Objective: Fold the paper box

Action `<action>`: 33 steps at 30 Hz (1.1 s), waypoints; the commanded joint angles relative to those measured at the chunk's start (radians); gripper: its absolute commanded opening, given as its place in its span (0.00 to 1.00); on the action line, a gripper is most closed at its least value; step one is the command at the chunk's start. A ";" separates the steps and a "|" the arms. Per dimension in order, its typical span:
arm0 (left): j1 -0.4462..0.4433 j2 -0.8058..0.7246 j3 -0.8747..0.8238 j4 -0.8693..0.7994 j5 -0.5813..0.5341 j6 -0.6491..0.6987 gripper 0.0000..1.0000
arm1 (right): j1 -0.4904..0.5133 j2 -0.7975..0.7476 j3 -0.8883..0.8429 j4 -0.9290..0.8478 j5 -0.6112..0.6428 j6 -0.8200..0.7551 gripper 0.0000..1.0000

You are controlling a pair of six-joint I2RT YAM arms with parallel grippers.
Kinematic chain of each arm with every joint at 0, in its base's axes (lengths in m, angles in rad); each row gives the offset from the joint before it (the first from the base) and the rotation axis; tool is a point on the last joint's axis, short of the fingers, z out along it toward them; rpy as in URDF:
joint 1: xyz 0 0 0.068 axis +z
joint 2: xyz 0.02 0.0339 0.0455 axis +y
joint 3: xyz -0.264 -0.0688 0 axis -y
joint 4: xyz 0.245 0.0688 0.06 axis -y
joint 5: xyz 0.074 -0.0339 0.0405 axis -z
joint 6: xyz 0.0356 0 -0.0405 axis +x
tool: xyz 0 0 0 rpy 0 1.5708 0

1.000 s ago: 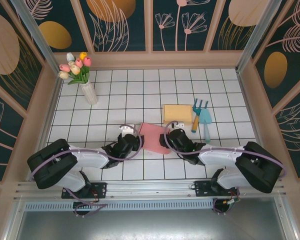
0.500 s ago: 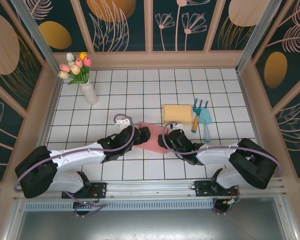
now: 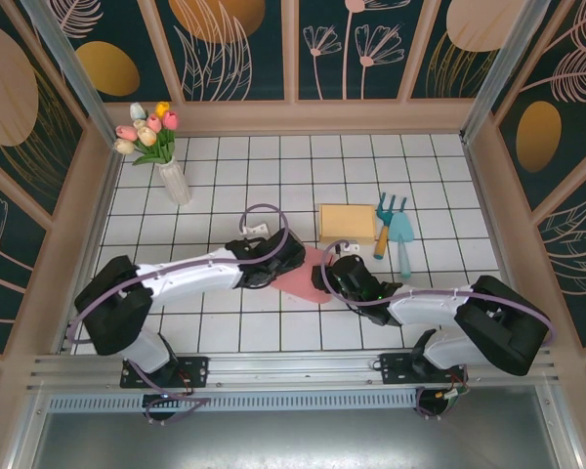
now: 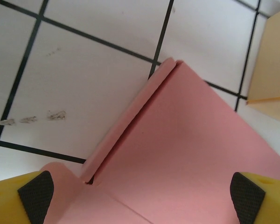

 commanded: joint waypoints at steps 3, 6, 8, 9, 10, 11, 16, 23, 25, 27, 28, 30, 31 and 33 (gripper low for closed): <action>0.005 0.066 0.072 -0.098 -0.009 0.016 0.98 | -0.012 -0.001 -0.013 -0.049 -0.004 -0.026 0.64; 0.013 0.088 0.086 -0.115 -0.018 0.024 0.98 | -0.022 0.001 -0.010 -0.050 -0.012 -0.039 0.64; 0.021 0.096 0.080 -0.114 -0.013 0.024 0.98 | -0.031 0.002 -0.011 -0.045 -0.026 -0.049 0.64; 0.023 0.096 0.078 -0.108 -0.011 0.026 0.98 | -0.035 0.003 -0.012 -0.042 -0.033 -0.053 0.64; 0.025 0.099 0.075 -0.100 -0.004 0.030 0.98 | -0.041 0.006 -0.014 -0.036 -0.041 -0.059 0.64; 0.028 0.100 0.073 -0.091 0.006 0.037 0.98 | -0.045 0.010 -0.014 -0.031 -0.052 -0.064 0.64; 0.028 0.157 0.081 -0.059 0.067 0.063 0.98 | -0.052 0.049 -0.005 -0.016 -0.075 -0.077 0.64; 0.027 0.130 0.039 -0.039 0.106 0.016 0.95 | -0.065 0.110 0.022 -0.003 -0.091 -0.110 0.64; 0.028 0.124 0.031 -0.036 0.124 0.005 0.94 | -0.068 0.125 0.032 -0.002 -0.090 -0.117 0.64; 0.027 0.120 0.024 -0.030 0.144 -0.005 0.93 | -0.071 0.137 0.041 -0.004 -0.090 -0.118 0.64; 0.027 0.119 0.021 -0.029 0.152 -0.010 0.93 | -0.073 0.142 0.044 -0.004 -0.090 -0.119 0.64; 0.028 0.116 0.017 -0.028 0.165 -0.023 0.92 | -0.073 0.149 0.050 -0.004 -0.090 -0.115 0.63; 0.027 0.116 0.014 -0.025 0.174 -0.029 0.92 | -0.074 0.152 0.052 -0.004 -0.090 -0.114 0.63; 0.028 0.112 0.009 -0.022 0.190 -0.038 0.92 | -0.074 0.158 0.056 -0.006 -0.090 -0.111 0.63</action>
